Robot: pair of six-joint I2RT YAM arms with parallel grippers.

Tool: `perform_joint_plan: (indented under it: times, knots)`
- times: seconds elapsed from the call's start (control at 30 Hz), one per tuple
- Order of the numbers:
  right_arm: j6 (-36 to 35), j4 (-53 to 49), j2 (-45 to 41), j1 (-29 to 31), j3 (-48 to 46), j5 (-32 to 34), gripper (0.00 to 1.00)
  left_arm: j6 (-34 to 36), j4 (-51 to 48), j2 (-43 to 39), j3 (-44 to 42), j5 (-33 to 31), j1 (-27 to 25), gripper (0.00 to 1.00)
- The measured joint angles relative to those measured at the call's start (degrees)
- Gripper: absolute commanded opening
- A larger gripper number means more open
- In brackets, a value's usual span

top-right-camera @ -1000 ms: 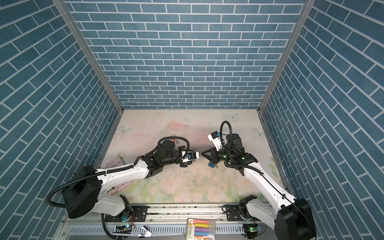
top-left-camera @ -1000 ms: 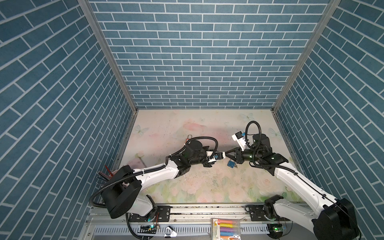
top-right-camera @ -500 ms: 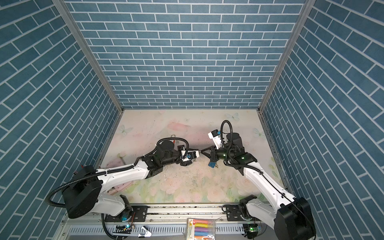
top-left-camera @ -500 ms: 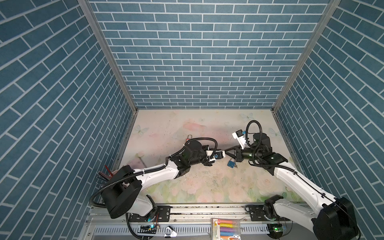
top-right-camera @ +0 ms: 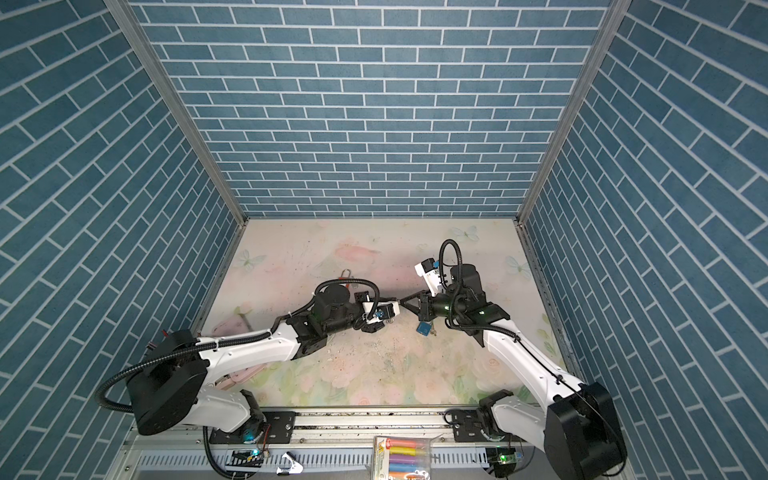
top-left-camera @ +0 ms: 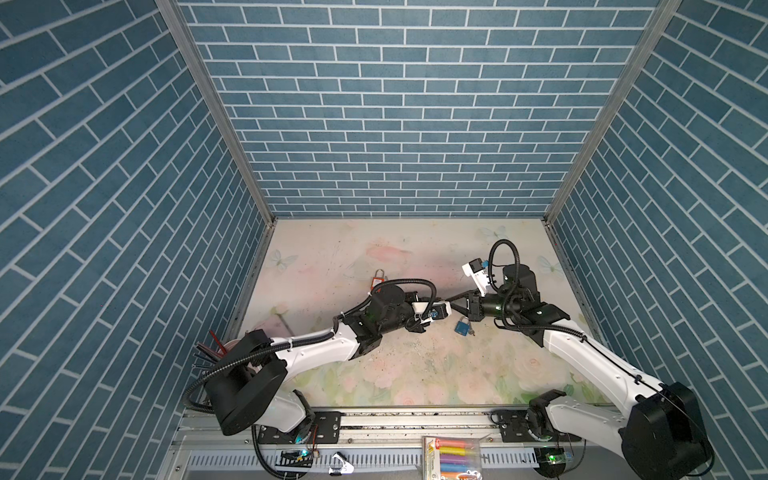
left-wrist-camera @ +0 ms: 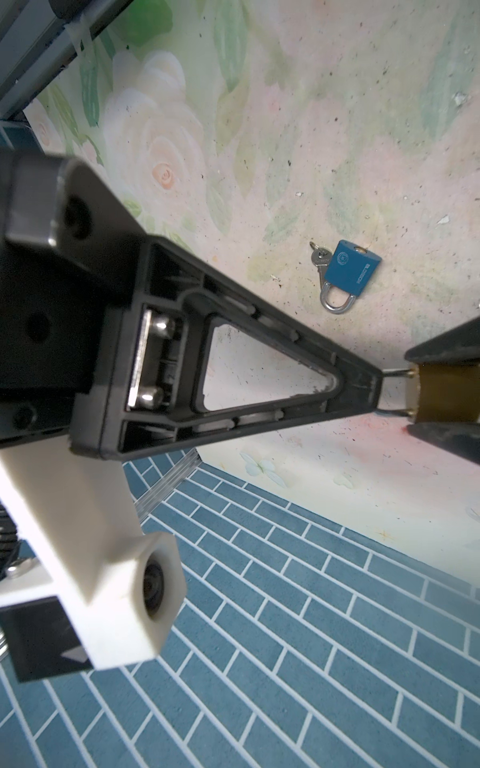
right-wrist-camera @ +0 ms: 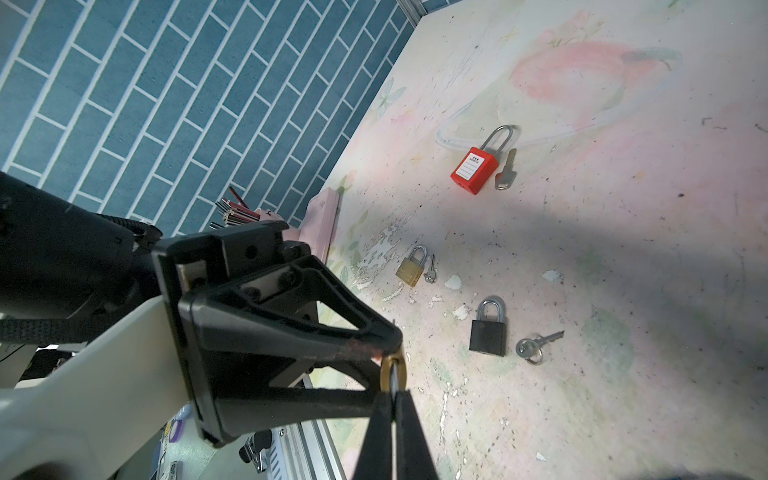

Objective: Lock with the key

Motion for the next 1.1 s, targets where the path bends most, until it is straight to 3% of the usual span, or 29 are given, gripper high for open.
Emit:
perform_joint_plan:
  times: [0.63,1.1]
  knots:
    - [0.59,5.46,8.79,2.56,-0.81,1.75,0.00,-2.93,-4.63,4.04,1.42,-1.64,0.98,0.00]
    - [0.87,8.20,9.92,3.32,-0.63,3.61,0.02,-6.29,-4.00,4.52,1.49,-2.47,1.75,0.00]
